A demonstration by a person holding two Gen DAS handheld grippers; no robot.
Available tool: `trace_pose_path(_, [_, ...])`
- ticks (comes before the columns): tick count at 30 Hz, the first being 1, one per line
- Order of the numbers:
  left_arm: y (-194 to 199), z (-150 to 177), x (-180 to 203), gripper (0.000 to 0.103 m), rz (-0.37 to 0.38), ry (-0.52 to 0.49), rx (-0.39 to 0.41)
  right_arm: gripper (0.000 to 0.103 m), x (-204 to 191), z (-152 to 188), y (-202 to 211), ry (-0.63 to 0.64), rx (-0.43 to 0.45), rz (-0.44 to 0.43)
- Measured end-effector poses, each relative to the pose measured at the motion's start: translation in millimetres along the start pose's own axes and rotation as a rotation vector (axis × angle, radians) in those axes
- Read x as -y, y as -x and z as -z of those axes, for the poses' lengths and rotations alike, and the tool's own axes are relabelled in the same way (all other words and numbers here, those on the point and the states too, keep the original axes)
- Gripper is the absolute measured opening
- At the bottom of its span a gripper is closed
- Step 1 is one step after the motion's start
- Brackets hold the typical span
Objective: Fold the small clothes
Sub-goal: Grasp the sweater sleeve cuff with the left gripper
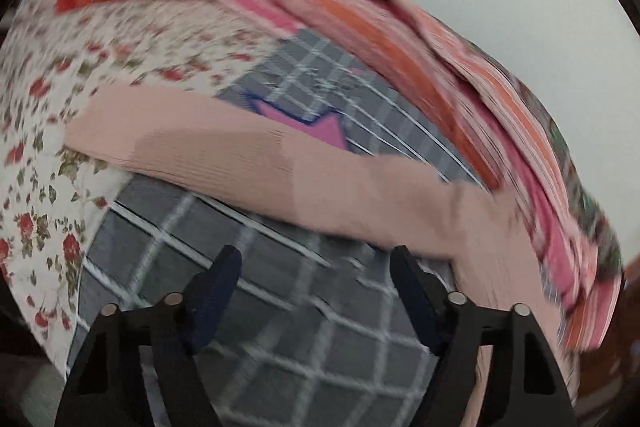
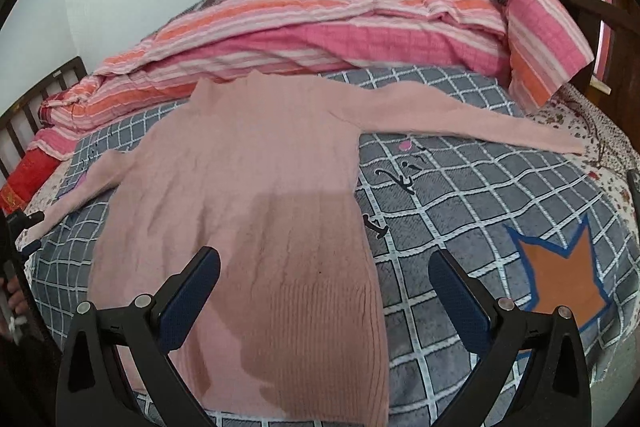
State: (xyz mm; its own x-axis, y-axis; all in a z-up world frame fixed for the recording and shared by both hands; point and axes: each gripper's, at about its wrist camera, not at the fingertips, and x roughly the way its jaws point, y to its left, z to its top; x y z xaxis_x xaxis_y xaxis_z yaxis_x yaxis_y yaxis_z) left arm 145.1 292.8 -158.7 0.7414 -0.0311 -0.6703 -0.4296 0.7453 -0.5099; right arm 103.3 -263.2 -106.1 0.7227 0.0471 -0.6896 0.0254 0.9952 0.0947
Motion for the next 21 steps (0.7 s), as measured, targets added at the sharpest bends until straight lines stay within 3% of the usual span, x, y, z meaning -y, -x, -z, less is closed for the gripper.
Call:
trace_pose_path(6, [-24,-20,-42,0.047,0.000,0.177,0.040,0.102,8,-11,-10,-0.032,0.002,0.012])
trace_pose_path(9, [-30,-33,-50,0.042,-0.009,0.210,0.077,0.102,12,-19,-15,-0.039,0.004,0.007])
trace_pose_path(11, [-30,-41,-52,0.023,-0.045,0.220,0.096,0.102,15,-25,-19,-0.040,0.004,0.009])
trace_pose_path(12, [-29,-46,-51,0.011,-0.063,0.209,0.103,0.102,17,-29,-21,-0.038,0.006,0.005])
trace_pose_path(16, [-12,-63,-26,0.007,-0.085,0.122,0.145,0.102,23,-41,-21,-0.033,0.025,0.001])
trace_pose_path(21, [12,-77,70,0.007,-0.068,-0.110,0.221,0.102,35,-55,-22,-0.036,0.045,-0.019])
